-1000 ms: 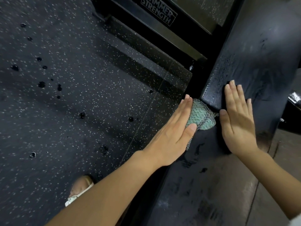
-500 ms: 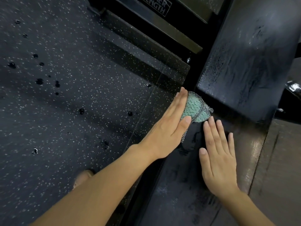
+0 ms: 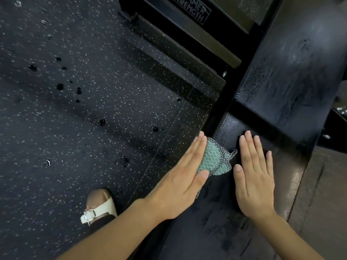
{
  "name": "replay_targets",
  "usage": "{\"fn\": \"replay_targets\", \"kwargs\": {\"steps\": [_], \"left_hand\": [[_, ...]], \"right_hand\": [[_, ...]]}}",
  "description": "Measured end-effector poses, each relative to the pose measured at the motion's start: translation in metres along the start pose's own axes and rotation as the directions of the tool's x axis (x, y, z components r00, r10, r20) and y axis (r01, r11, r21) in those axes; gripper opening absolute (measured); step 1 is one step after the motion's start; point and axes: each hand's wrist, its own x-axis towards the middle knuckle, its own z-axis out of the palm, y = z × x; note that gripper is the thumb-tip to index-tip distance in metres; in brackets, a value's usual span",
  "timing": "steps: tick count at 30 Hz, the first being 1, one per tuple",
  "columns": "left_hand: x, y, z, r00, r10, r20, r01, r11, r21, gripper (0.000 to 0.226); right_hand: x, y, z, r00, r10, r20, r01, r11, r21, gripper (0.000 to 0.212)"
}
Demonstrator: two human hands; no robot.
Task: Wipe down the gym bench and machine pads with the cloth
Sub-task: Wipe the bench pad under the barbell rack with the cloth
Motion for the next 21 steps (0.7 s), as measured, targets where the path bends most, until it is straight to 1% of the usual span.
{"fn": "replay_targets", "kwargs": {"steps": [6,12,21], "left_hand": [[0.002,-0.003,0.006,0.998,0.01,-0.062,-0.003,0.994,0.112,0.06],[0.011,-0.003,0.008,0.996,-0.001,-0.087,0.011,0.994,0.112,0.06],[0.034,-0.007,-0.004,0.999,0.017,-0.034,-0.013,0.993,0.118,0.062]], "right_hand": [[0.0,0.001,0.002,1.0,-0.003,-0.021,0.003,1.0,-0.011,0.055],[0.001,0.003,0.002,1.0,0.002,-0.025,-0.003,1.0,-0.027,0.056],[0.001,0.006,0.004,0.999,0.002,-0.032,-0.003,0.999,-0.042,0.055]]}}
